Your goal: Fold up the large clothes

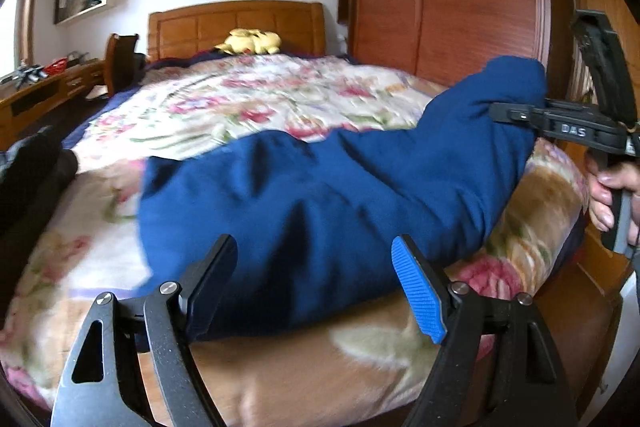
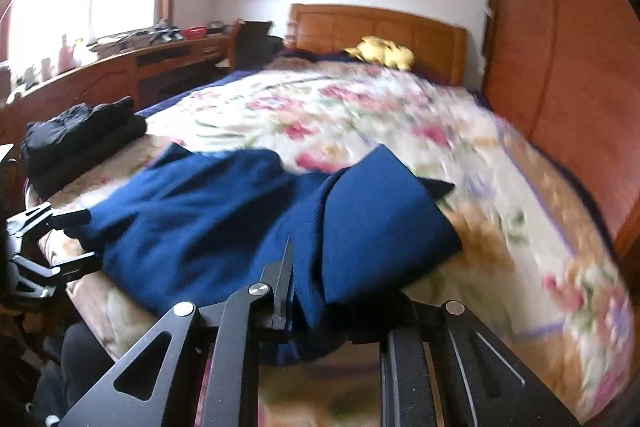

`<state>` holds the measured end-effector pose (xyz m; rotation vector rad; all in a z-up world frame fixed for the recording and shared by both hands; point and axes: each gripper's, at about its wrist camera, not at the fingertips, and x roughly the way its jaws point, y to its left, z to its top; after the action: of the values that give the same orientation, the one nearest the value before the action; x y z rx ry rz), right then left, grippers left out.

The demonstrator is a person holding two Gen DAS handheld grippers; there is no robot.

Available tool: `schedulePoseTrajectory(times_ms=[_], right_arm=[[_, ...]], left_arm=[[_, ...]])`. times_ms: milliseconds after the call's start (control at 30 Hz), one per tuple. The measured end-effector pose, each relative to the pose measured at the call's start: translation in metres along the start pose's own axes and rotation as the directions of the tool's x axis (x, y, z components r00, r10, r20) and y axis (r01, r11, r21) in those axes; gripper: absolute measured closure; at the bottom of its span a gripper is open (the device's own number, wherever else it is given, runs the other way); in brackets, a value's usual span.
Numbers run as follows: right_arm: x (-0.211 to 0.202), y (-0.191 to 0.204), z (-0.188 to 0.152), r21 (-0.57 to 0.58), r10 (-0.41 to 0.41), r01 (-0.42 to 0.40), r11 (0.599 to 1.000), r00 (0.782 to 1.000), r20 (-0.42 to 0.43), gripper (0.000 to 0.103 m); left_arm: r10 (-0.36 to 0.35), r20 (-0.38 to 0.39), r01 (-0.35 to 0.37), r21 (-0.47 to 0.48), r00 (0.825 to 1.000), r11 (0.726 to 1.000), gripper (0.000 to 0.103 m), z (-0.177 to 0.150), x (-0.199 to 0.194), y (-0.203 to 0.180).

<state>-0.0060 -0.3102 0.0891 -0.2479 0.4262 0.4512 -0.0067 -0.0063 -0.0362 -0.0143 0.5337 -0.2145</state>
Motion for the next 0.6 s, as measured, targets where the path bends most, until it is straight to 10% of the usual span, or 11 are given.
schedulePoseTrajectory(times_ms=[367, 600], right_arm=[[0.026, 0.133, 0.068, -0.242, 0.148, -0.132, 0.961, 0.988, 0.048, 0.087], [0.081, 0.212, 0.070, -0.333, 0.279, -0.305, 0.892, 0.952, -0.127, 0.081]], left_arm=[[0.115, 0.052, -0.111, -0.070, 0.992, 0.991, 0.023, -0.020, -0.060, 0.070], [0.169, 0.045, -0.161, -0.136, 0.985, 0.978, 0.023, -0.037, -0.074, 0.105]])
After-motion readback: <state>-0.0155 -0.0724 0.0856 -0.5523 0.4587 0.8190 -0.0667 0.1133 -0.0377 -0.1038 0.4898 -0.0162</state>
